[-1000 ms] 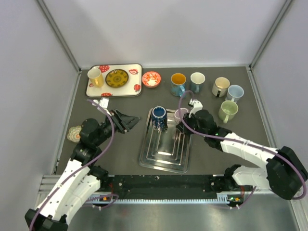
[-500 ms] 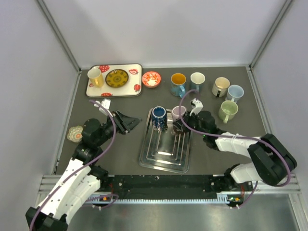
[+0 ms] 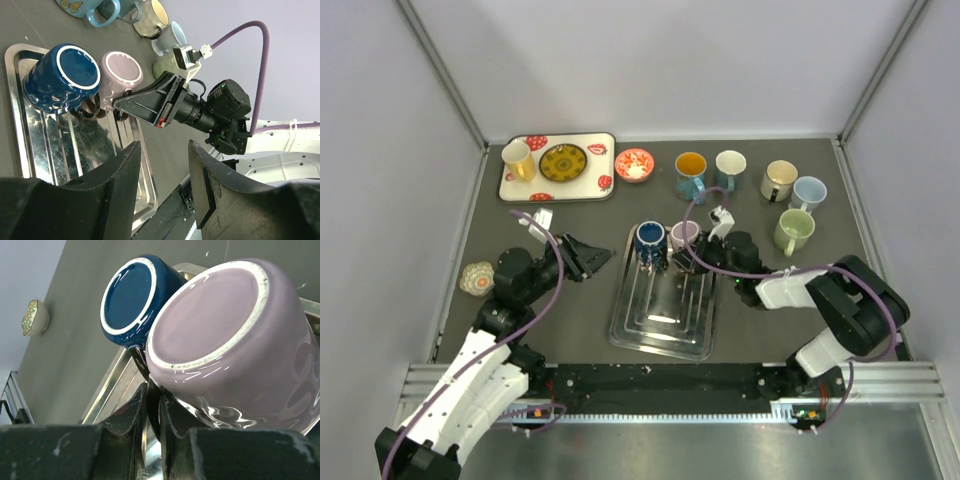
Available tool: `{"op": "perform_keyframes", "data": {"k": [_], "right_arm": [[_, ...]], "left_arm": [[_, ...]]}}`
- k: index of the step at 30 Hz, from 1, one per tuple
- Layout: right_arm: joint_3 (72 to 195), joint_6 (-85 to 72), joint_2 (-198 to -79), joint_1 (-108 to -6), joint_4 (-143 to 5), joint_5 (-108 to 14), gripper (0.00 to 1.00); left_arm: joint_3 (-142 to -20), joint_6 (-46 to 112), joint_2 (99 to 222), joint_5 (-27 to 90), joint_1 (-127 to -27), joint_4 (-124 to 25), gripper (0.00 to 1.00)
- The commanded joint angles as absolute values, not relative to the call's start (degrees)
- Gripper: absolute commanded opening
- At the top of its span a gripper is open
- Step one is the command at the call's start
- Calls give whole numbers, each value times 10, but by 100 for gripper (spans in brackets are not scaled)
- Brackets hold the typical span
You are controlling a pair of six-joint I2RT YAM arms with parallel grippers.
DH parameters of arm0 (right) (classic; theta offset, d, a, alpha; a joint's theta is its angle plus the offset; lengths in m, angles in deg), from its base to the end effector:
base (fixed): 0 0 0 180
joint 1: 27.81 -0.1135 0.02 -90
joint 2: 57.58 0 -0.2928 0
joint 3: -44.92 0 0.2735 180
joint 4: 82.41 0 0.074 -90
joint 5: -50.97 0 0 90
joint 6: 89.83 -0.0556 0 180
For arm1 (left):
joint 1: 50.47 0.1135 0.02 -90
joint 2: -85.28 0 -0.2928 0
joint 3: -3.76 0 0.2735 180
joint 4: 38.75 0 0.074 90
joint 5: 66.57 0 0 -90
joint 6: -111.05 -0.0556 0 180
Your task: Turn the mug right side up
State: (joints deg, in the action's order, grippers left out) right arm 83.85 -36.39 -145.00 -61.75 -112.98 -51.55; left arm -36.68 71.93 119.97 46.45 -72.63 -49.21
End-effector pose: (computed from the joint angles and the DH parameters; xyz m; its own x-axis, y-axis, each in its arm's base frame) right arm 0.2506 0.1832 0.1617 -0.6316 0.2758 -0.7245 -0.4232 0.6604 0.6203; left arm 0.1549 -0.0866 0.2973 -0.5973 -0.5277 -0.6039 0.3878 0.4691 -0.7935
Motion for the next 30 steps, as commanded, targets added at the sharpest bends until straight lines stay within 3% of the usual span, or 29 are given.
{"op": "perform_keyframes", "data": {"k": [1, 12, 19, 24, 30], "right_arm": [[852, -372, -1478, -613, -1208, -527, 0], [837, -372, -1492, -613, -1120, -485, 1], [833, -367, -1457, -613, -1016, -448, 31], [832, -361, -1431, -612, -963, -421, 41], [844, -348, -1356, -620, -865, -392, 62]], "left_arm": [[-362, 719, 1203, 467, -724, -462, 48], [-350, 722, 1197, 469, -724, -462, 48], [-344, 726, 1190, 472, -724, -462, 48], [-339, 727, 1186, 477, -724, -465, 48], [-340, 721, 1186, 482, -724, -471, 48]]}}
